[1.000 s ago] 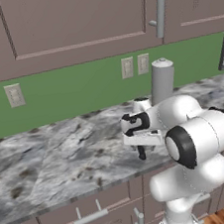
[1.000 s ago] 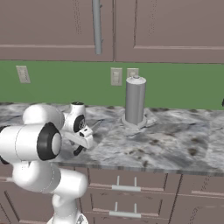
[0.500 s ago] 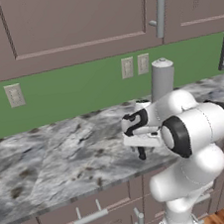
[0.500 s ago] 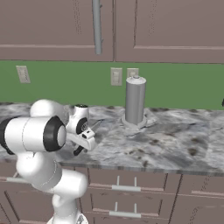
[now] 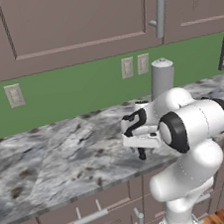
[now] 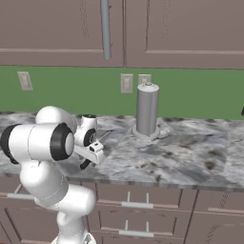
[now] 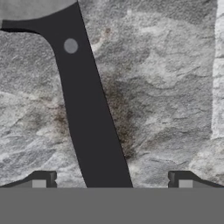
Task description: Move the cutting board and knife to the sink. Then move spray from the cabinet to the counter.
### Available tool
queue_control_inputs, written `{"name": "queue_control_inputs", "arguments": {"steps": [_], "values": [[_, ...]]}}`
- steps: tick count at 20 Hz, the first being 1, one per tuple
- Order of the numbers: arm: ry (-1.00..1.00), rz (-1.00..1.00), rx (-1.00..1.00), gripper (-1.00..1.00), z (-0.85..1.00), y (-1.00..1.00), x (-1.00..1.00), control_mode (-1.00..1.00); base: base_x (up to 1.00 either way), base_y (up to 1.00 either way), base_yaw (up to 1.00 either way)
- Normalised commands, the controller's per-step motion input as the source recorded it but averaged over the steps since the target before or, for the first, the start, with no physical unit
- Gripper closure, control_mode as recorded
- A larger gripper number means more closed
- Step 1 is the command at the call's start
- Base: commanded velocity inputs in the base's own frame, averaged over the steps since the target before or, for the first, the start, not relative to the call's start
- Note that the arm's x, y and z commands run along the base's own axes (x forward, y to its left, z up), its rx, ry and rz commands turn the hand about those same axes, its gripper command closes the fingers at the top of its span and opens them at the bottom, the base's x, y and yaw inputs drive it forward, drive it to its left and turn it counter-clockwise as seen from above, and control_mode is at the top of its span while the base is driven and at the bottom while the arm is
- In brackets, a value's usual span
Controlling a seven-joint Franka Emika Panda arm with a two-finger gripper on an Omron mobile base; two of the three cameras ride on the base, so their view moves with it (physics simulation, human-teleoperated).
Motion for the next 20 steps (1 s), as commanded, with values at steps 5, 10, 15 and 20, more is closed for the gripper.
{"name": "queue_control_inputs", "arguments": {"steps": [5, 10, 15, 20], "values": [[0.0, 0.0, 0.0, 1.0, -0.26, 0.11, 0.02, -1.0, 0.0, 0.0, 0.0], [0.0, 0.0, 0.0, 1.0, -0.46, 0.12, 0.0, -1.0, 0.0, 0.0, 0.0], [0.0, 0.0, 0.0, 1.0, -0.41, 0.09, 0.0, -1.0, 0.0, 0.0, 0.0], [0.0, 0.0, 0.0, 1.0, -0.24, 0.07, 0.0, -1.0, 0.0, 0.0, 0.0]]}}
